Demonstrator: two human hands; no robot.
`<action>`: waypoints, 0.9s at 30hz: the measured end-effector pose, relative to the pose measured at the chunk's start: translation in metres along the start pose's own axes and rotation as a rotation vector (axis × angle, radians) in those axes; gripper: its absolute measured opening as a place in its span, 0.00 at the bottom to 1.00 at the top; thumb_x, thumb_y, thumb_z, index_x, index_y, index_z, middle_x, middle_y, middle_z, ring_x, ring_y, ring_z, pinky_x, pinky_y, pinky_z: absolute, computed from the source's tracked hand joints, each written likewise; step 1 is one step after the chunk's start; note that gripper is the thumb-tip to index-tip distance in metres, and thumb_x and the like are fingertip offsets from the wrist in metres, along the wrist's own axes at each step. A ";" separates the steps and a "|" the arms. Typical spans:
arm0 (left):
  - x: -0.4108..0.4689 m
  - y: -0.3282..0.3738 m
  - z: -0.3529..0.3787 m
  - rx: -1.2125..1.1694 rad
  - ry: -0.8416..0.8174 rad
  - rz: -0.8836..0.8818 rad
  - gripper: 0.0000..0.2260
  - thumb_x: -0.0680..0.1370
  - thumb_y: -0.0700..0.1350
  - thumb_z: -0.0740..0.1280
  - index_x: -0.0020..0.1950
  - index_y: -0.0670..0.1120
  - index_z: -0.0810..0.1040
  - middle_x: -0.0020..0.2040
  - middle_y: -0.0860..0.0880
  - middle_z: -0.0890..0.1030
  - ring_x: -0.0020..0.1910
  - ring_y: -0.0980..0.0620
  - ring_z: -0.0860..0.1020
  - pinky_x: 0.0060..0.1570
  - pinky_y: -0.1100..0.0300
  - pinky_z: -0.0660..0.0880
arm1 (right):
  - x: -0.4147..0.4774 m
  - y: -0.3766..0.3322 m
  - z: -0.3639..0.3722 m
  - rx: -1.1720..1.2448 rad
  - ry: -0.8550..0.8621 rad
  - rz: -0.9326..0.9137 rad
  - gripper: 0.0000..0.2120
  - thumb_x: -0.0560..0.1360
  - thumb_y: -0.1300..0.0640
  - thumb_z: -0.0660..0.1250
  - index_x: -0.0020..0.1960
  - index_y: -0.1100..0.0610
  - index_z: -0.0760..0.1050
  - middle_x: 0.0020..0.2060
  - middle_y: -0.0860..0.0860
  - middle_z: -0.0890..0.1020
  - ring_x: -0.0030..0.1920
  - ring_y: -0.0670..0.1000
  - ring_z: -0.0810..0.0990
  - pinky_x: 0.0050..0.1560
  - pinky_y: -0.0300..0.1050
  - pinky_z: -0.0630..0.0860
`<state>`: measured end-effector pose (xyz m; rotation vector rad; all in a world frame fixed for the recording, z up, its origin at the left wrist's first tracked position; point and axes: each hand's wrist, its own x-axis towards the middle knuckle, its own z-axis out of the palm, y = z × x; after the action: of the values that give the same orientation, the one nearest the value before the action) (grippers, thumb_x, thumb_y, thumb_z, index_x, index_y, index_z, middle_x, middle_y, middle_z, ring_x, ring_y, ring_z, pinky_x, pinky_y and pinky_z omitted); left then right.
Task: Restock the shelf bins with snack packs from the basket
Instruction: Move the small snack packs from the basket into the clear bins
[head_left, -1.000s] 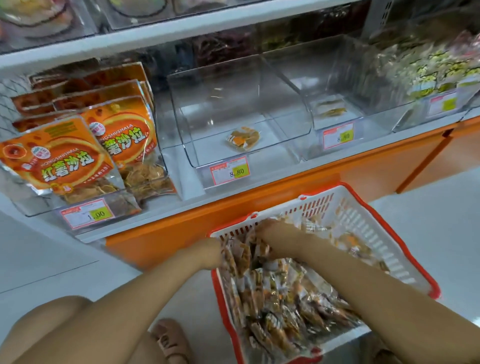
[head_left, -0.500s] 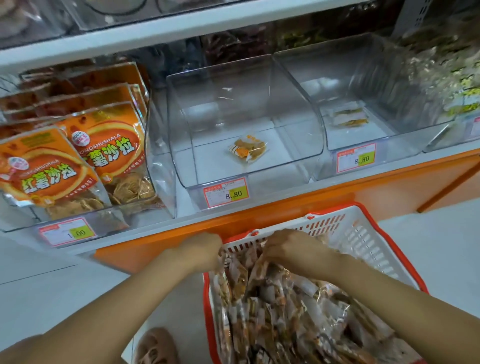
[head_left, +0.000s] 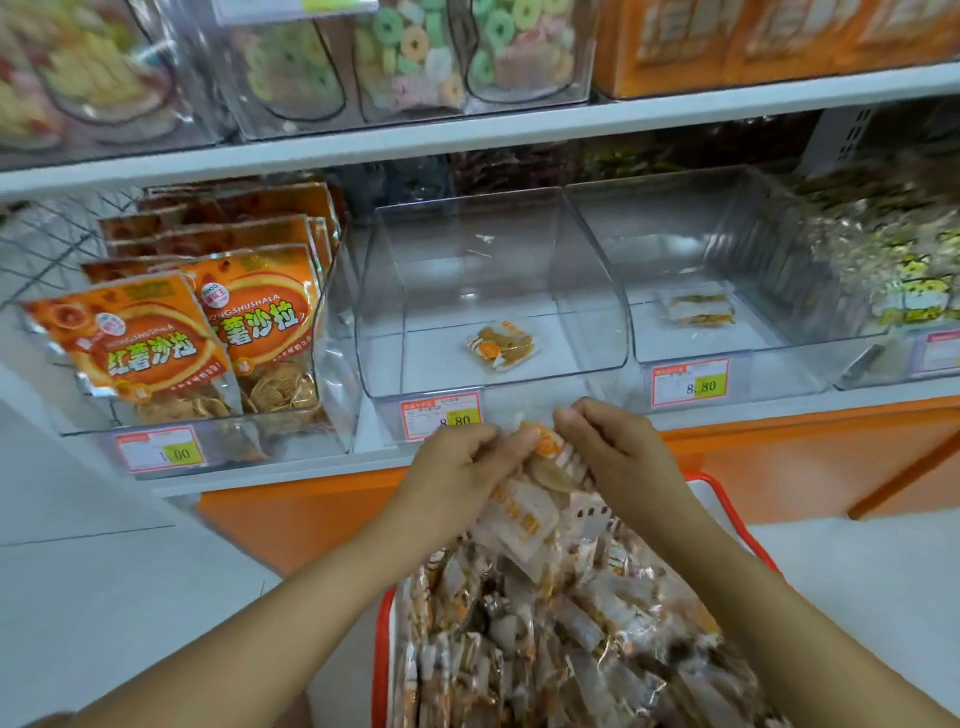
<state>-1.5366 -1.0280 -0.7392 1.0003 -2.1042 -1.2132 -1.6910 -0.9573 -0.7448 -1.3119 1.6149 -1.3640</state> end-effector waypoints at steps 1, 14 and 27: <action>-0.001 0.003 0.000 -0.016 0.023 0.012 0.29 0.72 0.65 0.62 0.34 0.37 0.74 0.28 0.45 0.70 0.30 0.54 0.68 0.34 0.56 0.65 | 0.002 -0.004 -0.001 0.020 -0.001 -0.004 0.19 0.79 0.54 0.61 0.34 0.64 0.67 0.25 0.47 0.67 0.27 0.44 0.66 0.28 0.35 0.63; 0.007 0.032 -0.057 0.560 0.018 0.147 0.35 0.71 0.75 0.53 0.27 0.45 0.74 0.22 0.50 0.69 0.24 0.54 0.69 0.30 0.57 0.65 | 0.035 -0.074 -0.005 -0.275 -0.671 -0.007 0.12 0.72 0.56 0.73 0.53 0.60 0.80 0.23 0.45 0.76 0.23 0.40 0.68 0.31 0.30 0.64; 0.048 -0.021 -0.130 0.567 0.556 0.002 0.11 0.78 0.54 0.65 0.52 0.48 0.79 0.41 0.54 0.80 0.43 0.50 0.78 0.38 0.59 0.67 | 0.185 -0.040 0.049 0.147 0.028 0.394 0.09 0.73 0.65 0.71 0.38 0.59 0.73 0.23 0.52 0.75 0.22 0.46 0.73 0.24 0.34 0.69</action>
<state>-1.4639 -1.1388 -0.6931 1.3780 -1.9981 -0.2551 -1.6894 -1.1471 -0.6961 -0.8368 1.6501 -1.2319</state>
